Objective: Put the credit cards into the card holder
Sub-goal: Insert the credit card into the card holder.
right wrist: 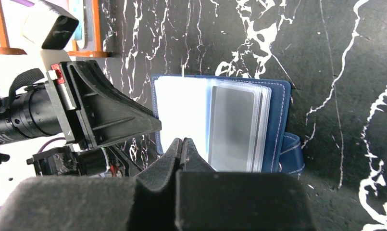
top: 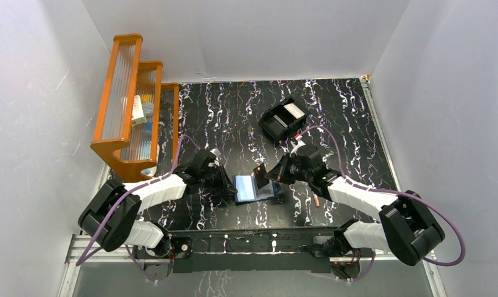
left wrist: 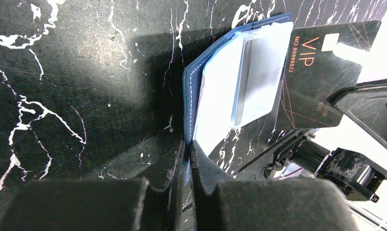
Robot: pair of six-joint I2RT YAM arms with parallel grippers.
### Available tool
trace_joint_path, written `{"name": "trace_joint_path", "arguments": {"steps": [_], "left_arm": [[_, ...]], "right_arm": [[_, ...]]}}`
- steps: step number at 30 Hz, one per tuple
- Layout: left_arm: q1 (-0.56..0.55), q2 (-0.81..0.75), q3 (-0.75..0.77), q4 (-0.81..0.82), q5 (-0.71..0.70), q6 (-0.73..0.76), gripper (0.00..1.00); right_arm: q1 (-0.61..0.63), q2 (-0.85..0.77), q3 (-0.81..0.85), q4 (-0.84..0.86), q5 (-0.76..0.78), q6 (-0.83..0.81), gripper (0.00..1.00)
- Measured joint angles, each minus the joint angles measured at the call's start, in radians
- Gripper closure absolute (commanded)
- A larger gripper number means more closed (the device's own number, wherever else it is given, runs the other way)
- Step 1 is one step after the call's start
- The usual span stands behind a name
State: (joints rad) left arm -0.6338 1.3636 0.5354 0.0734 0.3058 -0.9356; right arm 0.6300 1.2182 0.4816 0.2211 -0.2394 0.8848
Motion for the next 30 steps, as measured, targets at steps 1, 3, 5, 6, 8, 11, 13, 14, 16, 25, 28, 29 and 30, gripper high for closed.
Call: {"name": "trace_joint_path", "arguments": {"steps": [1,3,5,6,8,11,13,14,16,25,28,29,30], "left_arm": [[0.000,0.000,0.000,0.000,0.000,0.003,0.99],[0.000,0.001,-0.001,0.000,0.000,0.007,1.00],[0.000,0.006,-0.002,0.001,0.000,0.012,1.00],[0.000,0.011,-0.002,0.001,0.000,0.013,1.00],[0.000,0.021,-0.006,0.002,-0.001,0.016,1.00],[0.000,0.023,-0.018,0.002,-0.003,0.019,1.00],[0.000,0.023,-0.024,0.002,-0.003,0.020,1.00],[0.000,0.023,-0.026,0.002,-0.004,0.020,1.00],[0.000,0.023,-0.031,0.005,-0.006,0.020,1.00],[0.000,0.023,-0.037,0.009,-0.007,0.020,1.00],[0.000,0.023,-0.037,0.009,-0.007,0.020,1.00],[0.000,0.023,-0.037,0.009,-0.007,0.020,1.00],[0.000,0.023,-0.037,0.009,-0.007,0.020,1.00]], "right_arm": [[0.001,0.005,-0.004,0.017,-0.002,0.005,1.00],[0.004,0.016,-0.009,0.044,-0.004,0.011,1.00],[0.008,0.029,-0.018,0.071,-0.004,0.014,1.00],[0.011,0.034,-0.023,0.079,-0.004,0.017,1.00],[0.015,0.043,-0.037,0.097,-0.003,0.019,1.00],[0.021,0.051,-0.055,0.109,-0.002,0.022,1.00],[0.023,0.063,-0.060,0.119,-0.002,0.022,1.00],[0.024,0.071,-0.060,0.125,-0.002,0.021,1.00],[0.028,0.090,-0.062,0.139,-0.003,0.022,1.00],[0.054,0.126,-0.087,0.190,-0.003,0.029,1.00],[0.060,0.137,-0.087,0.210,-0.004,0.029,1.00],[0.062,0.140,-0.088,0.216,-0.004,0.029,1.00],[0.063,0.145,-0.089,0.225,-0.005,0.029,1.00]]}}
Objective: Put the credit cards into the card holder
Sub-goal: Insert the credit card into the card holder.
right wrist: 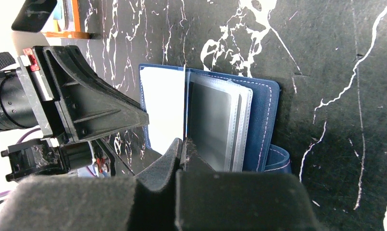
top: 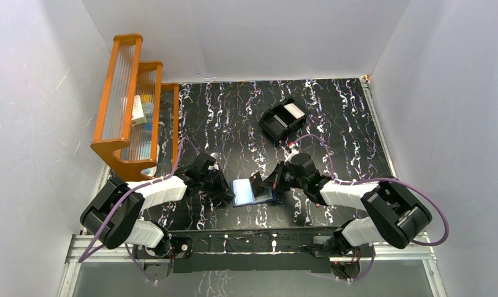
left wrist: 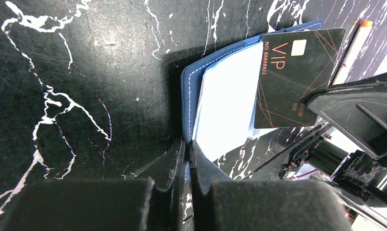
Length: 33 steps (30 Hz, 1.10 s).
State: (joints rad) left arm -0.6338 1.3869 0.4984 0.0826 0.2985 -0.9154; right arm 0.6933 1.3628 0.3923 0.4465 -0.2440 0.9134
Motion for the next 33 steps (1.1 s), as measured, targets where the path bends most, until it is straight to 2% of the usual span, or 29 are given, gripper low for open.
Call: {"name": "trace_joint_path", "arguments": {"steps": [13,20,33], "left_arm": [[0.000,0.000,-0.005,0.004,0.000,-0.001,1.00],[0.002,0.000,-0.008,0.011,0.000,-0.001,1.00],[0.003,0.000,-0.010,0.015,0.000,-0.001,1.00]], "right_arm": [[0.008,0.008,-0.039,0.074,-0.002,0.002,1.00],[0.012,-0.046,-0.082,0.068,0.000,0.003,1.00],[0.016,-0.051,-0.083,0.069,0.002,0.004,1.00]]}}
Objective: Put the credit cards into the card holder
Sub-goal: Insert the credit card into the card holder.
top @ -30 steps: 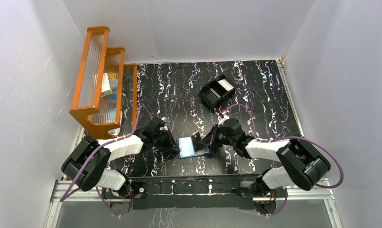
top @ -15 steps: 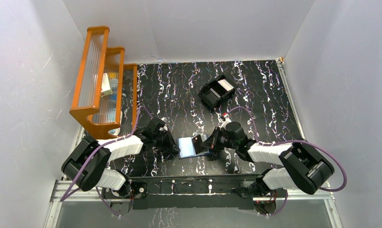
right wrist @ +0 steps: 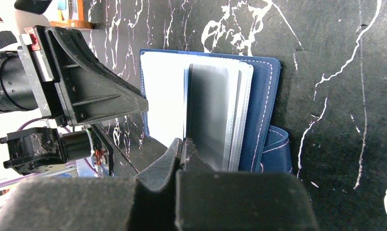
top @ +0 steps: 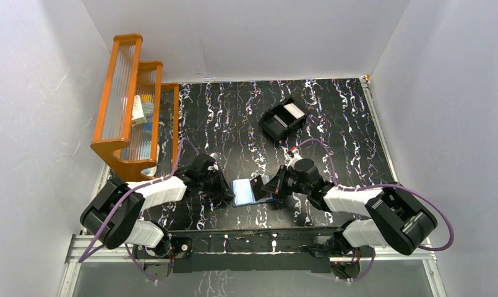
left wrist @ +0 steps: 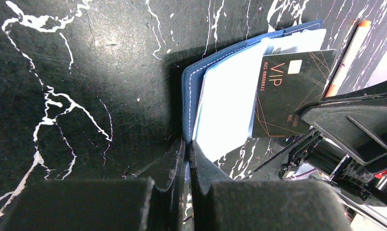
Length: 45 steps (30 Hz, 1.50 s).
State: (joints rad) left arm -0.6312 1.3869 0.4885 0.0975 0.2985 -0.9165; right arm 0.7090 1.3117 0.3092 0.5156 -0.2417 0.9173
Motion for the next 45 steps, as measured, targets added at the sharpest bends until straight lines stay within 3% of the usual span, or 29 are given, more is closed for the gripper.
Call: {"name": "trace_joint_path", "arguments": {"steps": [15,45], "left_arm": [[0.000,0.000,0.000,0.001,0.000,0.000,1.00],[0.000,0.001,-0.002,0.007,0.005,-0.001,1.00]], "right_arm": [[0.000,-0.071,-0.011,-0.040,0.036,-0.006,1.00],[0.011,0.134,-0.027,0.204,-0.031,0.023,1.00]]}}
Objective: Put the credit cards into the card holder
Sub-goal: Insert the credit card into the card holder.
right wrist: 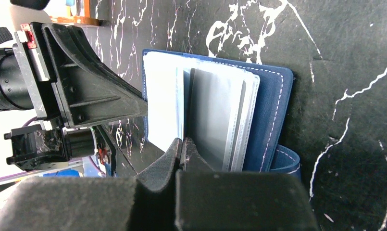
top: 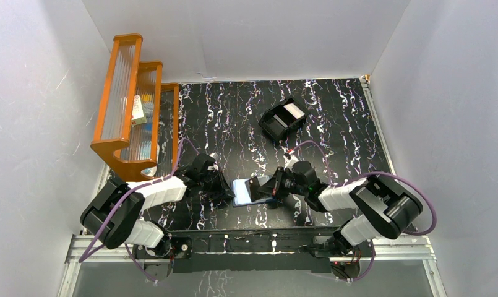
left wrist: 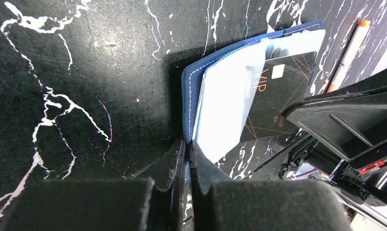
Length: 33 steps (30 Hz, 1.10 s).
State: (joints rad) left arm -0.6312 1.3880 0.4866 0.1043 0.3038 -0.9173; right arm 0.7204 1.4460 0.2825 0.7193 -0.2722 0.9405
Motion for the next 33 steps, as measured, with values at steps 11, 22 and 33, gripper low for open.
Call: {"name": "trace_joint_path", "arguments": {"steps": [11,22,33], "left_arm": [[0.001,0.000,-0.012,0.021,0.008,-0.027,1.00],[0.002,0.000,-0.021,0.039,0.016,-0.045,1.00],[0.001,-0.002,-0.031,0.055,0.019,-0.049,1.00]], "right_arm": [[0.000,0.108,-0.009,0.147,0.000,0.066,1.00],[0.062,0.133,0.093,0.000,0.032,0.019,0.68],[0.072,0.048,0.246,-0.355,0.109,-0.135,0.54]]}}
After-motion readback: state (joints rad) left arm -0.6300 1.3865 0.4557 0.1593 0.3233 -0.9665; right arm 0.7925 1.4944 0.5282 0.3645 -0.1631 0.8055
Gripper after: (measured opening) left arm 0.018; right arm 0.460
